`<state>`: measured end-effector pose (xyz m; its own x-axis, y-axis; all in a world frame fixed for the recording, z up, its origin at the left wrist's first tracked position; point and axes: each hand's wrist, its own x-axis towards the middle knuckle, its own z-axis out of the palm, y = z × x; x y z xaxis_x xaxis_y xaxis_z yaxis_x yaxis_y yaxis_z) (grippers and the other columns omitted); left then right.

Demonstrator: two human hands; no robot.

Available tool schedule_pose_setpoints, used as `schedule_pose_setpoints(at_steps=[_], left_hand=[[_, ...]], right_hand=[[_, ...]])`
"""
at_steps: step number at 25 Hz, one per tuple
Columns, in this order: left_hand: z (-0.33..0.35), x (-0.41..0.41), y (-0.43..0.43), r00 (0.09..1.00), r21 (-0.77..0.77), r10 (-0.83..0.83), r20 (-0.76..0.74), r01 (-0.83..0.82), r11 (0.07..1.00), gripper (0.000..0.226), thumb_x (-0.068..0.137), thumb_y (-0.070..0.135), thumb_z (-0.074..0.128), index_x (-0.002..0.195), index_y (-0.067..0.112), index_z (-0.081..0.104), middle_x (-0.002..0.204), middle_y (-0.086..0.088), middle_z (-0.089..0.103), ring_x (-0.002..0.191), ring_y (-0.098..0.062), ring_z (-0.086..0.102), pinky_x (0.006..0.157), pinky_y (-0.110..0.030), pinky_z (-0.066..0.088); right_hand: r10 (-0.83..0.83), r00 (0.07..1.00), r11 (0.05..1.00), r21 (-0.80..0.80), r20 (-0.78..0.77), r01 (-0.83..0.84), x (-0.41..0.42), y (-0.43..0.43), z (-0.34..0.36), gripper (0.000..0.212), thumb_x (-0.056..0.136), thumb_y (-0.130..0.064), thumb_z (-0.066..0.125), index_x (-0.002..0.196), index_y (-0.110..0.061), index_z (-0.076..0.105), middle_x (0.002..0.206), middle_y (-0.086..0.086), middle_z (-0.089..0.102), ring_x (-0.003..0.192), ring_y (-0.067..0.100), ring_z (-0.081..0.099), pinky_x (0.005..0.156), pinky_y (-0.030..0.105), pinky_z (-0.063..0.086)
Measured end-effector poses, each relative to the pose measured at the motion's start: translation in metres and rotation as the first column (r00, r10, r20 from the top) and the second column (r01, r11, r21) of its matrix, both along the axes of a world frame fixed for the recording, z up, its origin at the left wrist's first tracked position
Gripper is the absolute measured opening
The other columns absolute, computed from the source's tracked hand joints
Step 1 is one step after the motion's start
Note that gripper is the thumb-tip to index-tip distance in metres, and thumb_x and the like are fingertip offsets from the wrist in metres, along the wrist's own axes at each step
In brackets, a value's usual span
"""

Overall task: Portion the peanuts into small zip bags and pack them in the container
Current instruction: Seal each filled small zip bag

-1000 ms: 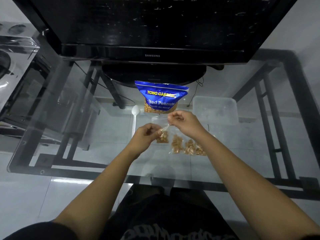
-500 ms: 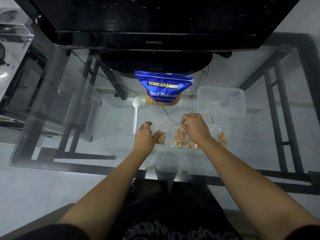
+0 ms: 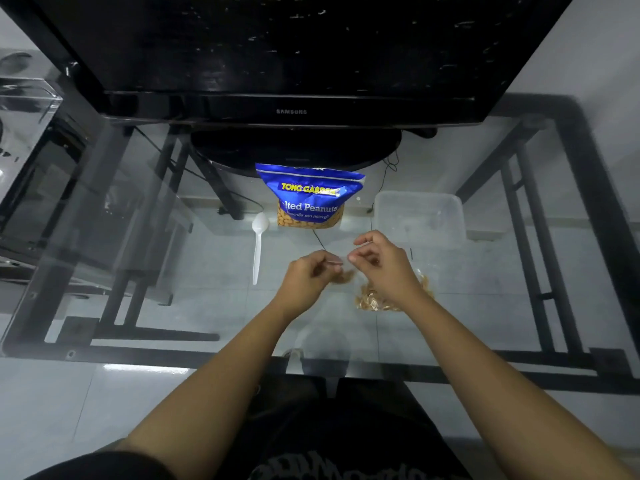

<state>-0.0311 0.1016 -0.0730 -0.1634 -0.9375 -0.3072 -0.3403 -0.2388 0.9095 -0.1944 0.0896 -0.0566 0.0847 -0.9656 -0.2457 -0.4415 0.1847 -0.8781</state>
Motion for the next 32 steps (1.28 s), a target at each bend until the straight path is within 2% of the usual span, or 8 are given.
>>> schedule_pose_setpoints(at_steps=[4,9,11,17,20,23,28,32], left_hand=[[0.016,0.004,-0.01,0.994,0.011,0.021,-0.11,-0.02,1.0,0.009,0.088,0.015,0.061,0.095,0.017,0.066,0.085,-0.004,0.068,0.081,-0.018,0.065,0.075,-0.034,0.055],[0.044,0.0,-0.023,0.982,0.018,0.035,-0.185,-0.033,0.999,0.006,0.088,0.013,0.061,0.093,0.015,0.064,0.081,-0.003,0.064,0.075,-0.013,0.066,0.063,-0.023,0.054],[0.05,-0.001,-0.026,0.987,-0.04,0.016,-0.162,-0.023,0.999,0.002,0.087,0.012,0.063,0.089,0.013,0.064,0.079,-0.005,0.065,0.071,-0.011,0.068,0.062,-0.022,0.056],[0.055,-0.005,-0.032,0.981,-0.246,-0.1,0.164,0.138,0.959,0.01,0.088,0.019,0.062,0.089,0.01,0.066,0.077,-0.004,0.068,0.071,-0.013,0.066,0.065,-0.023,0.054],[0.049,-0.006,-0.031,0.965,-0.283,-0.101,0.243,0.17,0.944,0.008,0.088,0.017,0.061,0.085,0.01,0.063,0.072,-0.002,0.064,0.067,-0.012,0.062,0.062,-0.021,0.049],[0.049,0.001,-0.03,0.957,-0.274,-0.085,0.279,0.164,0.948,0.007,0.088,0.019,0.061,0.081,0.017,0.06,0.071,0.003,0.063,0.068,-0.01,0.061,0.064,-0.019,0.047],[0.049,0.008,-0.028,0.99,-0.176,-0.003,0.139,0.028,0.984,0.013,0.086,0.023,0.064,0.077,0.015,0.059,0.07,0.005,0.06,0.069,-0.011,0.061,0.068,-0.022,0.048],[0.036,0.01,-0.015,0.978,0.053,-0.077,-0.194,0.089,0.995,0.02,0.085,0.017,0.065,0.104,0.012,0.061,0.097,0.001,0.067,0.094,-0.012,0.065,0.085,-0.023,0.053]], right_hand=[[-0.116,0.972,0.992,0.08,0.204,0.101,-0.005,0.001,0.006,0.005,0.086,-0.02,0.064,0.091,-0.02,0.065,0.083,-0.006,0.07,0.076,0.001,0.066,0.071,0.013,0.046],[-0.274,0.882,0.962,0.122,0.385,0.245,0.0,-0.001,0.015,0.007,0.086,-0.012,0.063,0.081,-0.015,0.066,0.071,-0.001,0.069,0.061,0.002,0.065,0.064,0.016,0.054],[-0.246,0.904,0.969,0.079,0.35,0.233,0.001,-0.003,0.019,0.005,0.085,-0.015,0.065,0.082,-0.012,0.068,0.071,0.002,0.069,0.06,0.003,0.064,0.065,0.018,0.055],[-0.205,0.946,0.977,-0.004,0.251,0.213,0.003,-0.004,0.026,0.004,0.084,-0.02,0.067,0.082,-0.017,0.069,0.076,0.001,0.071,0.069,0.01,0.069,0.071,0.023,0.057],[-0.191,0.978,0.978,-0.068,0.085,0.197,0.002,-0.003,0.027,0.007,0.084,-0.021,0.066,0.083,-0.015,0.069,0.073,-0.004,0.069,0.068,0.004,0.065,0.065,0.011,0.051],[-0.198,0.978,0.975,-0.092,0.058,0.203,-0.003,-0.003,0.031,0.007,0.084,-0.019,0.066,0.083,-0.013,0.068,0.071,-0.003,0.066,0.066,0.005,0.063,0.059,0.005,0.046],[-0.163,0.983,0.985,-0.038,0.088,0.167,-0.007,-0.005,0.032,0.009,0.086,-0.021,0.064,0.087,-0.013,0.068,0.075,0.001,0.068,0.071,0.012,0.065,0.069,0.016,0.053],[-0.207,0.889,0.972,0.19,0.408,0.139,-0.005,-0.004,0.033,0.009,0.09,-0.015,0.058,0.09,-0.01,0.065,0.08,0.003,0.068,0.07,0.006,0.065,0.074,0.018,0.056]])
